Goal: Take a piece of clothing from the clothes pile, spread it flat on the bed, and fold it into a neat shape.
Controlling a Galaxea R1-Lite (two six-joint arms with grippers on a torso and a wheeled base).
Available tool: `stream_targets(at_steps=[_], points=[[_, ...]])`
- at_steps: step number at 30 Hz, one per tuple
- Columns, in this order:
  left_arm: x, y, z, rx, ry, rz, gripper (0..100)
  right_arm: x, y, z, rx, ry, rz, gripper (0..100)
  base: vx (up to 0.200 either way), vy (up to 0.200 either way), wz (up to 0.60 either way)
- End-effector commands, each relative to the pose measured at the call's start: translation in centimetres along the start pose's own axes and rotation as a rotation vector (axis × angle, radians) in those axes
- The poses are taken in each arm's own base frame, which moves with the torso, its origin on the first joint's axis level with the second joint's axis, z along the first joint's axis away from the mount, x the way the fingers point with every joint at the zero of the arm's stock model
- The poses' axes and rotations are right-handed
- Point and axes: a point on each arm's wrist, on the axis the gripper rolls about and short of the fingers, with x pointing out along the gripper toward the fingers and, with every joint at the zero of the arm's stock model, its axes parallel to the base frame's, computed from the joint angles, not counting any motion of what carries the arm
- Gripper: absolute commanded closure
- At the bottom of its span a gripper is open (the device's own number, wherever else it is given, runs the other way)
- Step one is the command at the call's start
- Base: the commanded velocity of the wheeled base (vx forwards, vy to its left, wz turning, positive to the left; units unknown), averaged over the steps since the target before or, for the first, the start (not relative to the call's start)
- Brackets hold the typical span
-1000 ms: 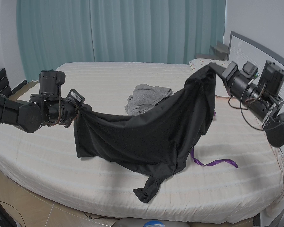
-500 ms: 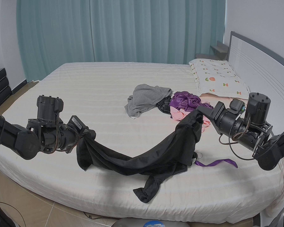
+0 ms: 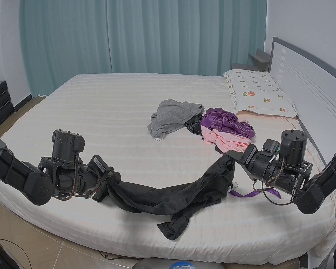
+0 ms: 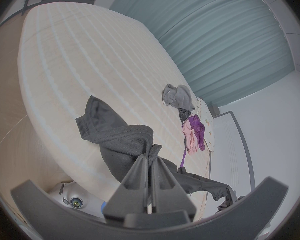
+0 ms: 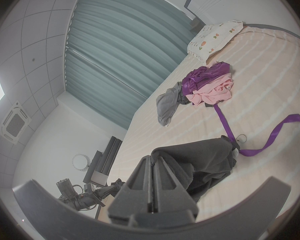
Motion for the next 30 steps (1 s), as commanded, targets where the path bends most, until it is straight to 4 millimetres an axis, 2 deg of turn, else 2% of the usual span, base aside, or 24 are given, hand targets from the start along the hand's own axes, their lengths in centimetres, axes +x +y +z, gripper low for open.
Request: stream_targets(at_steps=[1,17,30], points=[[0.0,0.3,-0.5,0.005,0.014,0.013,100,0.0,-0.2,-0.3,0.002,0.009,-0.009,100,-0.2,0.0,0.0],[-0.1,0.1,-0.1,-0.033,0.004,0.001,100,-0.1,-0.3,-0.6,0.003,0.02,-0.013,100,-0.013,0.0,0.0],[-0.2,0.0,1.0,-0.076,-0.024,-0.012,100,-0.6,0.6,-0.2,-0.007,-0.046,0.055,100,0.0,0.2,0.0]])
